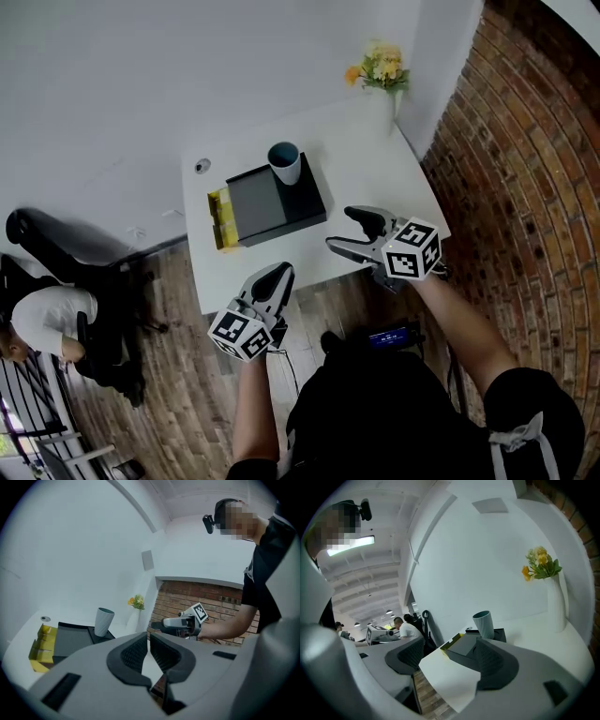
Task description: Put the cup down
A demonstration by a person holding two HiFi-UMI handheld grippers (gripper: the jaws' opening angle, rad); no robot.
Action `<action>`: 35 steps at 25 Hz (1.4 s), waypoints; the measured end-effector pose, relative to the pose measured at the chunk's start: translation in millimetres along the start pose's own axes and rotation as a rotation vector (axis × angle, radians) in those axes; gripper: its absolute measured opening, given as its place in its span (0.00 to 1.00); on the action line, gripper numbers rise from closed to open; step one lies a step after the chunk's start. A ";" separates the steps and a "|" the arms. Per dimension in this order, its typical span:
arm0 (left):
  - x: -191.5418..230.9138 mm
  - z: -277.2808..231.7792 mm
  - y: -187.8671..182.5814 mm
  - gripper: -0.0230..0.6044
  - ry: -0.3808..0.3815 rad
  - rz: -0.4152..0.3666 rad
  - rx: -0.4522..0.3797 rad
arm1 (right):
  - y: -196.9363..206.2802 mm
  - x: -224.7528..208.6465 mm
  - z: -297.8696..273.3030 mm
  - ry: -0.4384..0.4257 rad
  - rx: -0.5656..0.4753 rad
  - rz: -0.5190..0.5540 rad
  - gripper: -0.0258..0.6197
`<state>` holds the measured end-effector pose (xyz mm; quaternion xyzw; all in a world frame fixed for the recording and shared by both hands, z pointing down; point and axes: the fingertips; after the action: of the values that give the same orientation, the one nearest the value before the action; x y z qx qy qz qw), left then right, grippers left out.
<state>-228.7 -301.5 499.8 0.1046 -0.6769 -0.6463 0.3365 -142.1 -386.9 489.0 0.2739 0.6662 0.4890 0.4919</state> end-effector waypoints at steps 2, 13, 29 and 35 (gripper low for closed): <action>-4.4 -4.9 -0.3 0.05 0.011 -0.006 0.002 | -2.3 9.7 9.7 0.004 -0.027 -0.007 0.51; -34.2 -23.3 6.6 0.05 0.052 0.006 0.003 | 14.8 47.7 27.1 -0.046 -0.032 0.013 0.06; -46.7 -28.8 8.1 0.05 0.050 0.029 -0.020 | 21.6 55.7 18.9 -0.053 -0.037 -0.001 0.06; -44.2 -28.0 7.7 0.05 0.037 0.041 -0.029 | 21.1 54.2 19.9 -0.045 -0.041 -0.002 0.06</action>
<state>-176.6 -297.4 491.2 0.0978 -0.6630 -0.6471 0.3635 -146.0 -325.6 486.7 0.2741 0.6449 0.4959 0.5128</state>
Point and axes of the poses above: the fingertips, and each gripper's own axes: z backward along the fingers, x to its left, y out of its underside, and after that the axes turned 11 degrees about -x, right-handed
